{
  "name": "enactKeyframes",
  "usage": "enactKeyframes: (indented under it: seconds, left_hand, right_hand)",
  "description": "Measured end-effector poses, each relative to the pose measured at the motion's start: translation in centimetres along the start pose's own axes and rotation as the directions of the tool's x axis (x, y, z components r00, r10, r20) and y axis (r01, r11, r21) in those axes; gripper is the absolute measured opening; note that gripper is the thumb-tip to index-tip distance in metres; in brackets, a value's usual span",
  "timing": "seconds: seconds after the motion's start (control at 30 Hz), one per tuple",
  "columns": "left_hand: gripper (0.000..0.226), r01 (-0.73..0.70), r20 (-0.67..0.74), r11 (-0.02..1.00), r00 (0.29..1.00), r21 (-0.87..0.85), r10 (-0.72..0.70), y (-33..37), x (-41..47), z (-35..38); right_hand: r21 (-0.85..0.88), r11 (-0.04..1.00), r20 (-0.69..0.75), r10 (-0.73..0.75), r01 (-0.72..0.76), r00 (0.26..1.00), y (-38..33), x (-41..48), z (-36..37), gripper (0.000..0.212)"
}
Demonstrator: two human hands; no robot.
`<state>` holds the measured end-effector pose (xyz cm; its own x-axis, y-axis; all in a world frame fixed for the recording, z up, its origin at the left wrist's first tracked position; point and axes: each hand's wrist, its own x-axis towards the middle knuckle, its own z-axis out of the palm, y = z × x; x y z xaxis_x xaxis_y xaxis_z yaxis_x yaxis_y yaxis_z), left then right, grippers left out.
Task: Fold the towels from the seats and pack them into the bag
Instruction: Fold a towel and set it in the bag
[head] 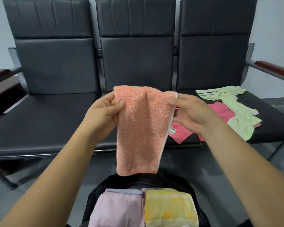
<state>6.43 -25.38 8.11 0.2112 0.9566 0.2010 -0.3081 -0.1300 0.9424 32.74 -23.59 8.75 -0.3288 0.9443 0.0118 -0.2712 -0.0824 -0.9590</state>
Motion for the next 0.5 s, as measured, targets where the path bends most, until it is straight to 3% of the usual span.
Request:
enactKeyframes:
  seconds: [0.13, 0.27, 0.5]
  left_hand:
    - [0.023, -0.056, -0.090, 0.946, 0.992, 0.320, 0.090, 0.4, -0.2, -0.7]
    - [0.017, -0.091, -0.151, 0.932, 0.977, 0.350, 0.152, 0.9, -0.5, -0.5]
    - [0.009, -0.131, -0.233, 0.877, 0.937, 0.462, 0.262, 0.6, -0.9, 0.3]
  right_hand:
    - [-0.065, 0.996, -0.140, -0.071, 0.062, 0.988, 0.0, 0.2, -0.1, 0.021]
    - [-0.107, 0.981, -0.237, -0.185, 0.164, 0.954, -0.4, 0.4, 0.0, 0.010]
    - [-0.175, 0.963, -0.236, -0.245, 0.207, 0.940, -0.8, -0.2, 0.3, 0.012]
